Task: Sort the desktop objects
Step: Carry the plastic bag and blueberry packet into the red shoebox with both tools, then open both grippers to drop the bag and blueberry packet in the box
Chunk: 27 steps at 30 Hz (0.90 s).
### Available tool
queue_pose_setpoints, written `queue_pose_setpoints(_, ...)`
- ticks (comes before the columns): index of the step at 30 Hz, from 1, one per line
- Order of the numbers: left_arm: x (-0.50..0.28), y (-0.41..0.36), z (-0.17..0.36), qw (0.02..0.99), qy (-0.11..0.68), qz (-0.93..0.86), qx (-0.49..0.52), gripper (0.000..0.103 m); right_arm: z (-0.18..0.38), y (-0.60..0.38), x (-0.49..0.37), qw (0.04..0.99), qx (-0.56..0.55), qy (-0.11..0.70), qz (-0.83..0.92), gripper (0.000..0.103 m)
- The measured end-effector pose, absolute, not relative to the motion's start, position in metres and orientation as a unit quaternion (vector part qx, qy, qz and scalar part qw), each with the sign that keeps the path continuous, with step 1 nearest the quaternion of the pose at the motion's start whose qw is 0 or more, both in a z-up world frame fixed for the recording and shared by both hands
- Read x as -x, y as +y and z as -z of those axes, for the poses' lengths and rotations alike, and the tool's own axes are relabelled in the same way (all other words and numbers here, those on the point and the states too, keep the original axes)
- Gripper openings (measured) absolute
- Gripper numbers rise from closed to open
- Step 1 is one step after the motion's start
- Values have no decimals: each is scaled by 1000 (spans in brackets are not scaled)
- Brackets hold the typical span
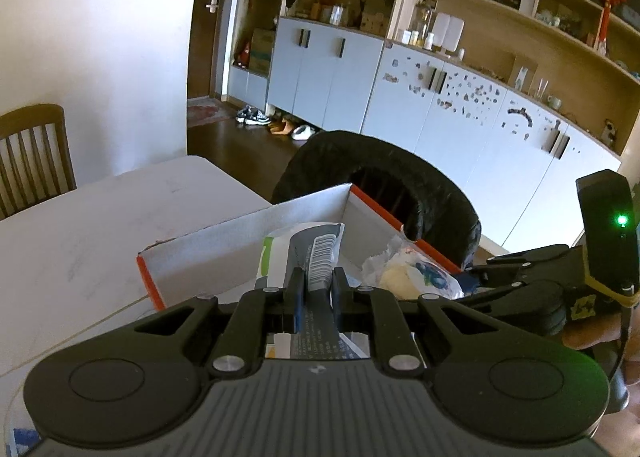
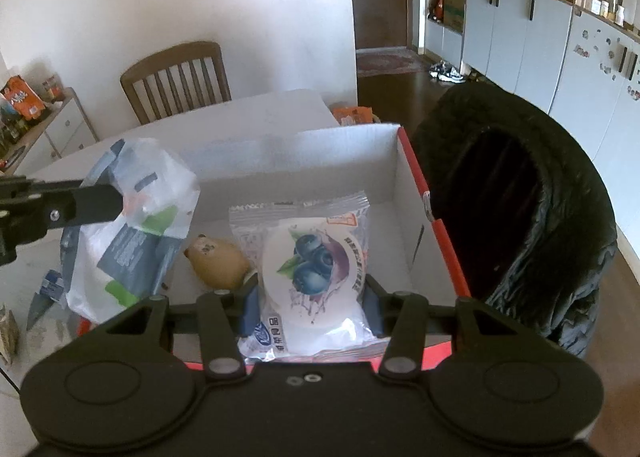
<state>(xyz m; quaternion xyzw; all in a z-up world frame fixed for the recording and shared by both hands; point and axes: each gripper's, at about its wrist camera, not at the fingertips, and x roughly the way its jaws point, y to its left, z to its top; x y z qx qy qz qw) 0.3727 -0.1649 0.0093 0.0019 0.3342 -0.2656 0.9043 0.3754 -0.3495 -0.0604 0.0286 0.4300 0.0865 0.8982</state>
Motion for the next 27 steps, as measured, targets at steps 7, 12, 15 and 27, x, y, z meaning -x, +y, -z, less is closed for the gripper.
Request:
queue_pose_setpoints(7, -396, -181, 6, 900, 351, 258, -24, 12, 73, -354, -392, 889, -16, 447, -98, 49)
queue_pose_setpoints(12, -408, -191, 16, 896, 360, 257, -46, 12, 82, -354, -400, 881, -4, 461, -102, 49)
queue_pose_setpoints(15, -415, -200, 24, 887, 375, 262, -62, 12, 88, -352, -403, 876, 6, 470, -109, 49)
queue_pose_setpoints(27, -426, -211, 52, 866, 414, 267, -81, 13, 102, -355, -409, 869, 18, 483, -109, 50)
